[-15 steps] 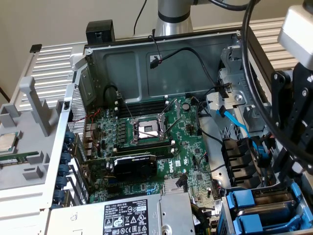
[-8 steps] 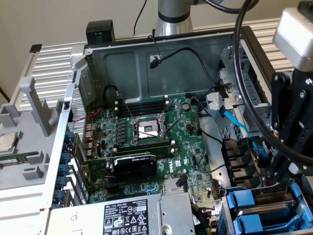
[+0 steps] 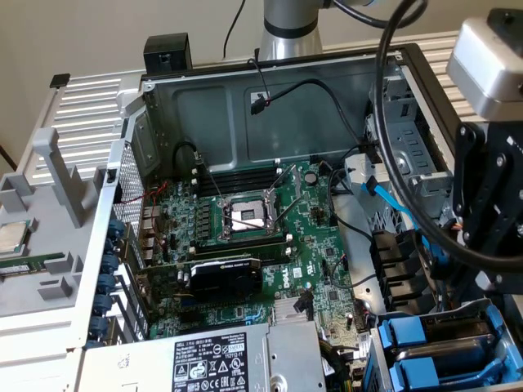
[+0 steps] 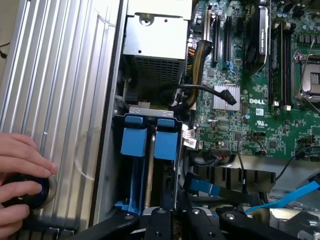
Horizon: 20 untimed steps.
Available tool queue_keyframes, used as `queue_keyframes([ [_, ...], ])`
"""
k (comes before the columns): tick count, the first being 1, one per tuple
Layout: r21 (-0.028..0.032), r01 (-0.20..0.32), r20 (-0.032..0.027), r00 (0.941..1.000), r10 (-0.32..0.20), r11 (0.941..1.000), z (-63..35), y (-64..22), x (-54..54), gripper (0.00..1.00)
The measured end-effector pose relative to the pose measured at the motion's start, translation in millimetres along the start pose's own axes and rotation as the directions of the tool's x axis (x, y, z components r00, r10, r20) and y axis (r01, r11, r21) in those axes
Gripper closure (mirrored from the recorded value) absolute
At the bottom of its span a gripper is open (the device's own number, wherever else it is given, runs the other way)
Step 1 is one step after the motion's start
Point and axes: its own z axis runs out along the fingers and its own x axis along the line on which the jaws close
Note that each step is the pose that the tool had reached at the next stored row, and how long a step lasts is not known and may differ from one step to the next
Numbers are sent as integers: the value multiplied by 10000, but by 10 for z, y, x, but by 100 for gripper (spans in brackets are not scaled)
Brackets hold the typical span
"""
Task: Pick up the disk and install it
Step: 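Insert the first disk wire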
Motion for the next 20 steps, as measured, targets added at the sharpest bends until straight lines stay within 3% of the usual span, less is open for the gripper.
queue_keyframes([
  [4, 36, -274, 66, 9996, 274, 9996, 13, -1, -1, 83],
  [11, 36, -281, 67, 9996, 280, 9996, 13, -1, 0, 83],
  [20, 85, -353, 77, 9993, 353, 9993, 23, 17, -1, 83],
])
